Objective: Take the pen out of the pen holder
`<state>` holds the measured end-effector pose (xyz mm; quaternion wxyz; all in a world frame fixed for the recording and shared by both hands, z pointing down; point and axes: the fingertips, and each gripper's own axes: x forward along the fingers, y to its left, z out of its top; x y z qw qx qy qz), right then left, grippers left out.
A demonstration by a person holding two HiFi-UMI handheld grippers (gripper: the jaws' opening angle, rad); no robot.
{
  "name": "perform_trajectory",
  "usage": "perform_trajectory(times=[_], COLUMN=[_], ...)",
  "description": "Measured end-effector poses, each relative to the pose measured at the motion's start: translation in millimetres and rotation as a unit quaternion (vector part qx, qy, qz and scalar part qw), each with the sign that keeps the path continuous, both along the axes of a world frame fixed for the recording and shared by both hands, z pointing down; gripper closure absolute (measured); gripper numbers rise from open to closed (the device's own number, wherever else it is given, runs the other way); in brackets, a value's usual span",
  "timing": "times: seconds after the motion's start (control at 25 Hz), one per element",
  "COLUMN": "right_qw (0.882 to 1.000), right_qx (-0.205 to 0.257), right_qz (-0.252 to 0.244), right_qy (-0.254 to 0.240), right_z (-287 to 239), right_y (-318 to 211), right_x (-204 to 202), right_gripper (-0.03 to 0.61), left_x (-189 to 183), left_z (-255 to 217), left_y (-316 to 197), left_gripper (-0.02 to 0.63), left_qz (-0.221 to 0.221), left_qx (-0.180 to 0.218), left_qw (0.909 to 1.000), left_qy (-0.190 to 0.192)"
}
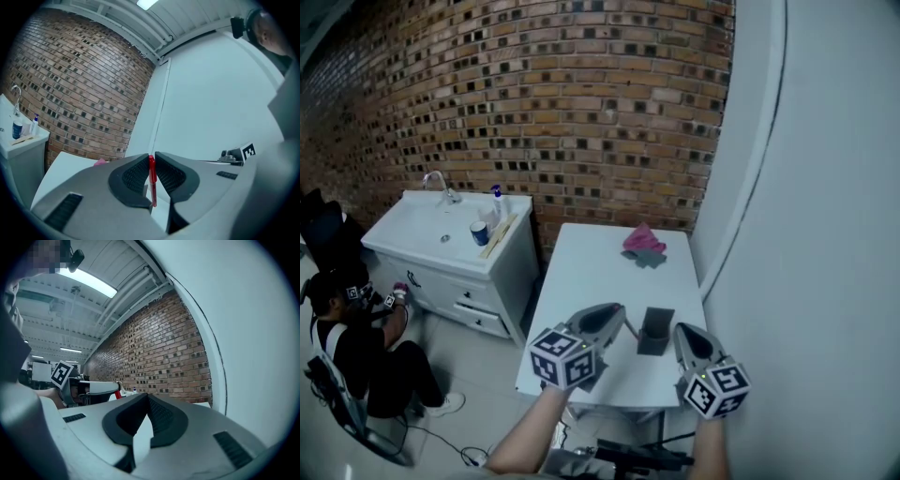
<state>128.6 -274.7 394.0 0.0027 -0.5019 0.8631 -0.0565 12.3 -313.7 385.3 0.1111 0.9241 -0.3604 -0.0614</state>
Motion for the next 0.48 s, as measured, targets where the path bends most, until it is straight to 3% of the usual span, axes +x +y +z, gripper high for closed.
perform_trajectory(times=[0.48], right_qw=[1.0], right_qx=[0.009], right_qz=[-0.016], right_qy=[0.005], right_z=[-6], right_y=[1], right_x=[2], right_gripper=[0.577], left_x=[10], left_z=[-5], left_y=[5], left_gripper=[0.566], left_qz=[0.009], left_qx=[0.004], left_qw=[1.0], left_qy=[0.001])
